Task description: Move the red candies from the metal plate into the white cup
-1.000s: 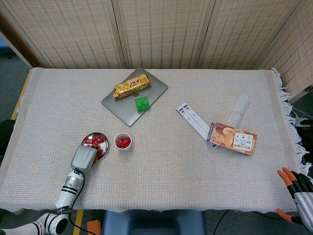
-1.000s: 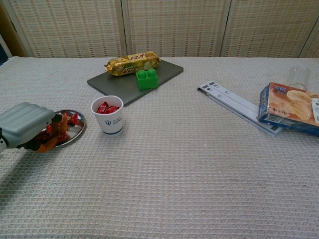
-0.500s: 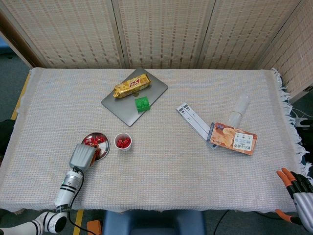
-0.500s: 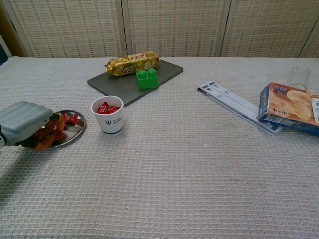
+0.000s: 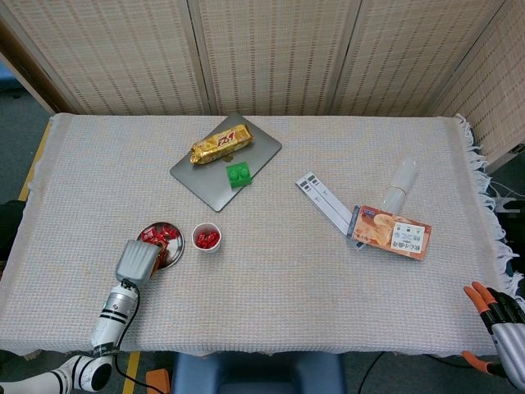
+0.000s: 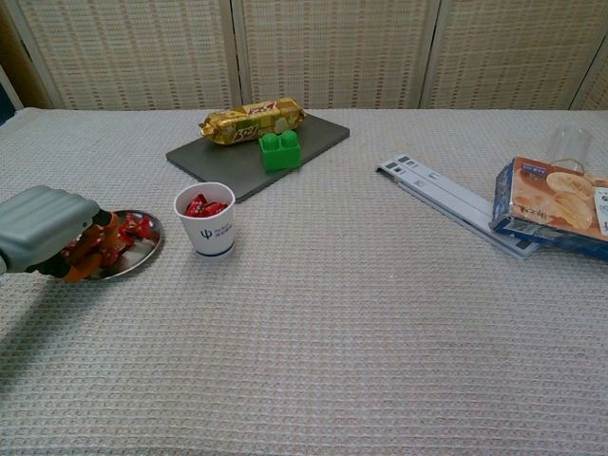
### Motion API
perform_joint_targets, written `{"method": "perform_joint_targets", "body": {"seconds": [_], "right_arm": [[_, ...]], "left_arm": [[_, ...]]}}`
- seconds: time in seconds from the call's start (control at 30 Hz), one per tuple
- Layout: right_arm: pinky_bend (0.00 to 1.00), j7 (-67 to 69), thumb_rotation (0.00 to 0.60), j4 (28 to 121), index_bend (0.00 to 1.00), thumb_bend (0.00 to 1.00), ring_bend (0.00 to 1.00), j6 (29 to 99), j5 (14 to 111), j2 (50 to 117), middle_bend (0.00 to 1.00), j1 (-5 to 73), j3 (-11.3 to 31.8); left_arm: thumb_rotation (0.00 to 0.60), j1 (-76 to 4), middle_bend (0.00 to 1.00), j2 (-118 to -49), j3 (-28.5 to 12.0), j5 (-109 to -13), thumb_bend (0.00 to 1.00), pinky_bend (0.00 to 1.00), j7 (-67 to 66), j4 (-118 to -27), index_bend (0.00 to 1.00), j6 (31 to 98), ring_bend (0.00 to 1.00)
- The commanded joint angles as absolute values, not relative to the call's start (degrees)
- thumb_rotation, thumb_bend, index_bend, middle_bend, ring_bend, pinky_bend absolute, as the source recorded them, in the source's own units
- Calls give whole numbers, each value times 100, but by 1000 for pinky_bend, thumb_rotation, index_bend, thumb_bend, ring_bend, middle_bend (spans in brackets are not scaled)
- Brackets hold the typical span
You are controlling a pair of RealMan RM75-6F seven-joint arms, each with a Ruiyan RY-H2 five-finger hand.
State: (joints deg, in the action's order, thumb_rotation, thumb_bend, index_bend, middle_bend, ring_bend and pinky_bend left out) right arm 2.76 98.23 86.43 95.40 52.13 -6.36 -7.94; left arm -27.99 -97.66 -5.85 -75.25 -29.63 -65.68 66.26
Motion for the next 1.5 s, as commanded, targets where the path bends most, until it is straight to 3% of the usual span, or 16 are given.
{"method": "perform_joint_targets", "body": {"seconds": [0.03, 0.27, 0.6, 0.73, 1.03, 1.13, 1.3, 1.5], "right_arm": [[75, 279, 600, 9822, 0, 42, 0, 8648, 9543, 5212, 0, -638, -795], [77, 277, 600, 9824, 0, 43, 0, 8642, 9525, 5212, 0, -635, -788], [77, 287, 600, 9839, 0, 43, 0, 8573, 9472, 5203, 0, -596, -769], [78, 288, 600, 9843, 0, 43, 0, 8551, 9453, 5201, 0, -588, -767], [80, 356, 600, 9818, 0, 43, 0, 8590, 9354, 5182, 0, -614, -733], [81, 359, 600, 9817, 0, 43, 0, 8586, 9351, 5179, 0, -615, -734], [80, 378, 600, 9810, 0, 43, 0, 8643, 9397, 5173, 0, -639, -745], [81, 332, 600, 9817, 0, 43, 0, 8608, 9417, 5190, 0, -626, -753]], "left_arm": [[600, -2790, 729, -9725, -587, -7518, 468, 1000, -2965, -6625, 684, 6635, 762], [600, -2793, 730, -9530, -675, -7630, 467, 1000, -2869, -6947, 685, 6860, 762], [600, -3113, 728, -9068, -1141, -7822, 468, 1000, -3184, -8319, 683, 7145, 764], [600, -3408, 715, -9249, -1245, -7736, 469, 1000, -3605, -8535, 670, 6925, 764], [600, -3860, 680, -9911, -1298, -7590, 467, 1000, -4135, -8052, 637, 6715, 764], [600, -3894, 618, -10014, -1219, -7550, 464, 1000, -4188, -7924, 554, 6667, 764], [600, -3896, 433, -10054, -1197, -7505, 460, 1000, -4207, -7798, 368, 6730, 764], [600, -3811, 395, -9836, -1125, -7449, 453, 1000, -4147, -7959, 307, 6769, 764]]}}
